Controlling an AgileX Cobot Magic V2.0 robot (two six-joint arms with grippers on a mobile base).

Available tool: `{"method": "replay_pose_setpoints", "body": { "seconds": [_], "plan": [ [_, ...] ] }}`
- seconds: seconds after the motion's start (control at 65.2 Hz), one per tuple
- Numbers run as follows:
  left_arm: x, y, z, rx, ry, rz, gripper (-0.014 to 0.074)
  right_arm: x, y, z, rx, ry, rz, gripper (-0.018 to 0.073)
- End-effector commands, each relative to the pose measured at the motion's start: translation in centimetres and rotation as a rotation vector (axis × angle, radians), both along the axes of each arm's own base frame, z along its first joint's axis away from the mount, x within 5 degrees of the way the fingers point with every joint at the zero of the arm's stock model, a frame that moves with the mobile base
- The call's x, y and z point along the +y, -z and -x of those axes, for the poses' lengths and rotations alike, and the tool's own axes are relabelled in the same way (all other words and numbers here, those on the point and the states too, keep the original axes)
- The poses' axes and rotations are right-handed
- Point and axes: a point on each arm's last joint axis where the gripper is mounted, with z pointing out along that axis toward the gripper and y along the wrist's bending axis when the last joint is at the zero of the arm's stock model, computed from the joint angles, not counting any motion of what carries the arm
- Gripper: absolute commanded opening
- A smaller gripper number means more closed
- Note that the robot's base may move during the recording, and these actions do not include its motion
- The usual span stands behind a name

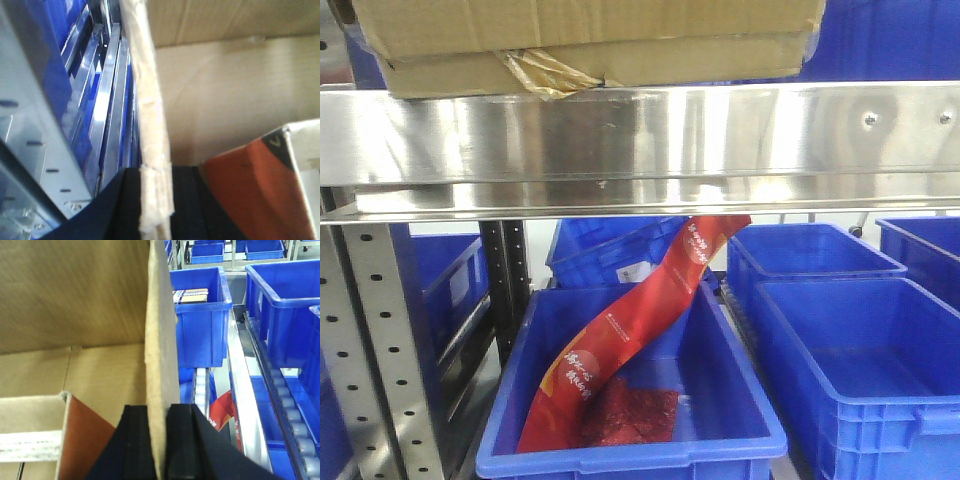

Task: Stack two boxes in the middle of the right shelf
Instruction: 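Raise the boxes above the middle shelf and push them onto it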

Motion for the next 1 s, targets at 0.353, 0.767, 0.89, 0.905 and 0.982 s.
{"method": "replay_pose_setpoints", "body": {
  "seconds": [0.353,0.767,0.89,0.905,0.982],
  "plan": [
    [-0.77,0.2,-1.04,-0.064,0.051,-0.009,-0.0111,0.28,-1.32,-0.23,-0.129,-0.044,-0.002,-0.0151],
    [-0.77,0.2,-1.04,-0.064,0.051,-0.009,-0.0111,0.28,-1.32,-0.23,-0.129,-0.044,-0.002,-0.0151],
    [-0.77,0.2,-1.04,-0.064,0.051,-0.009,-0.0111,0.28,-1.32,-0.23,-0.129,-0.044,-0.002,-0.0151],
    [-0.77,0.2,-1.04,-0.064,0.051,-0.009,-0.0111,0.28,-1.32,-0.23,-0.129,-0.044,-0.002,-0.0151],
    [-0.79,0.17,-1.05,-0.067,0.053,-0.008,-0.0111,0.28,-1.32,-0.23,-0.129,-0.044,-0.002,-0.0151]
  ]
}}
